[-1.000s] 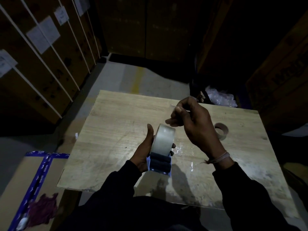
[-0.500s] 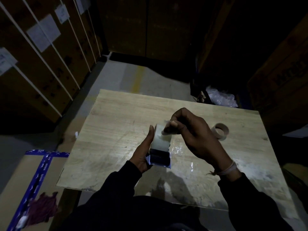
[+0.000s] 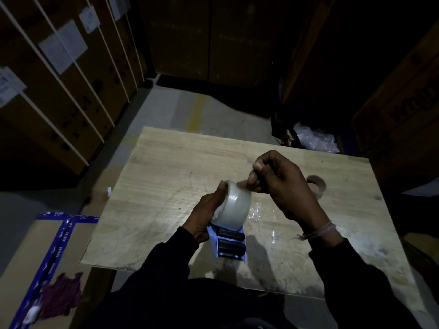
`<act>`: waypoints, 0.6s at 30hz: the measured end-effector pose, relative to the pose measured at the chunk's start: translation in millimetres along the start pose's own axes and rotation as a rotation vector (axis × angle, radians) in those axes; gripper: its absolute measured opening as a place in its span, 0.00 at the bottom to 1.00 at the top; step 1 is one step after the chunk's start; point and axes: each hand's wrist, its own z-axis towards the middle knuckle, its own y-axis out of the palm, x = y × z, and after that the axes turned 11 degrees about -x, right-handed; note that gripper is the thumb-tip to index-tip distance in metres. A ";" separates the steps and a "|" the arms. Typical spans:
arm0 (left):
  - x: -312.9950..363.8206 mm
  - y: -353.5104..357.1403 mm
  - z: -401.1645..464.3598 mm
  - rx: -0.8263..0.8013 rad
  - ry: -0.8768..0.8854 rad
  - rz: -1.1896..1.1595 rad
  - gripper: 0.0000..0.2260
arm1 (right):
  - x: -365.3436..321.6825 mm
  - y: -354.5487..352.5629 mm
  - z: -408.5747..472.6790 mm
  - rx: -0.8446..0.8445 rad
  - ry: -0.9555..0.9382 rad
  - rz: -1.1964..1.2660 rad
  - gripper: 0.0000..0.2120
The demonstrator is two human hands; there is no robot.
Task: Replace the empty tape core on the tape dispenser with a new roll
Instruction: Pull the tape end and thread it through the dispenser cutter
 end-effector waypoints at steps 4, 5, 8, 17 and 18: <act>2.0 7.6 -4.6 -0.003 -0.047 -0.142 0.31 | -3.5 0.3 -1.7 -0.024 -0.059 -0.033 0.06; 1.8 8.1 -4.7 -0.004 -0.059 -0.202 0.35 | -4.8 1.5 -2.7 -0.035 -0.092 -0.064 0.06; 0.2 6.9 -2.5 0.007 -0.062 -0.337 0.41 | -5.3 7.3 -8.6 -0.065 -0.178 -0.222 0.06; 9.7 14.5 -14.7 0.041 -0.149 -0.447 0.39 | 2.5 16.8 -22.3 -0.134 -0.311 -0.506 0.05; 9.2 13.8 -15.2 0.058 -0.160 -0.462 0.38 | 3.1 17.8 -23.4 -0.140 -0.317 -0.528 0.05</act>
